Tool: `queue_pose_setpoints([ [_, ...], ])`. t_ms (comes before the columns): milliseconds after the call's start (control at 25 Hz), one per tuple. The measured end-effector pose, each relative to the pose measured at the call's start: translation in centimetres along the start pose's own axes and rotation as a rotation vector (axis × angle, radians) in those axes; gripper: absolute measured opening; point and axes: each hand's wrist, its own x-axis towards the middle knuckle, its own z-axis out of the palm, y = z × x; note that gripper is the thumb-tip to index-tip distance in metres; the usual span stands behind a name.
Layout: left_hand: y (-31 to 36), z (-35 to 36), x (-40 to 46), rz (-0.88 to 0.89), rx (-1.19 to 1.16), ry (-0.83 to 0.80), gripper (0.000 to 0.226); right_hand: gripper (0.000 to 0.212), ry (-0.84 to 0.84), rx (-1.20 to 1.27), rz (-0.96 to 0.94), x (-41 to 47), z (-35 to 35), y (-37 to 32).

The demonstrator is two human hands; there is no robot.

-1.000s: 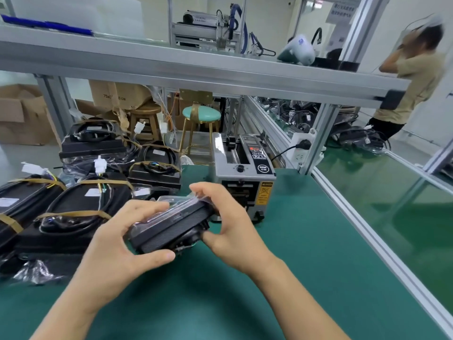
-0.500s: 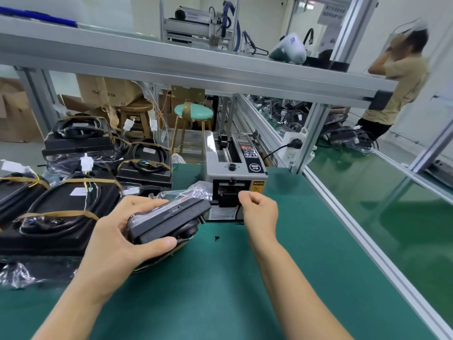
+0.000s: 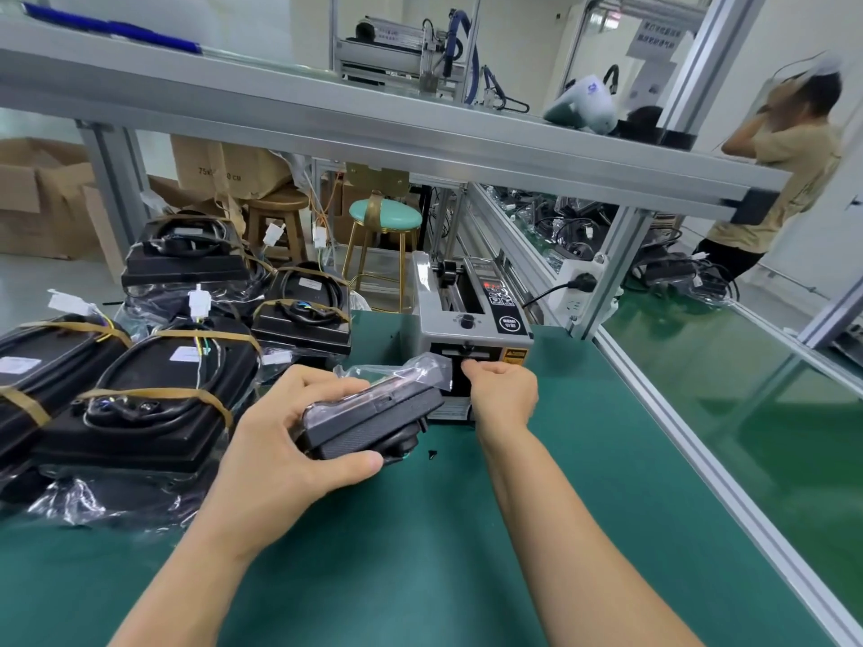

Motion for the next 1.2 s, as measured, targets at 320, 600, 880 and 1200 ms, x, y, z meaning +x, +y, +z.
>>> queue_pose_setpoints([
  [320, -0.2, 0.5, 0.1, -0.033, -0.017, 0.060, 0.054, 0.012, -0.639, 0.417, -0.176, -6.3, -5.2, -2.0],
  [600, 0.0, 1.7, 0.2, -0.056, -0.013, 0.128, 0.064, 0.014, -0.709, 0.146, -0.320, -9.3, -5.6, -2.2],
  [880, 0.0, 1.8, 0.3, -0.064, -0.028, 0.137, 0.063, 0.010, -0.712, 0.187, -0.250, -8.9, -4.7, -1.7],
  [1200, -0.1, 1.9, 0.3, -0.067, -0.040, 0.134, 0.062, 0.014, -0.677, 0.226, -0.261, -9.3, -4.5, -1.8],
])
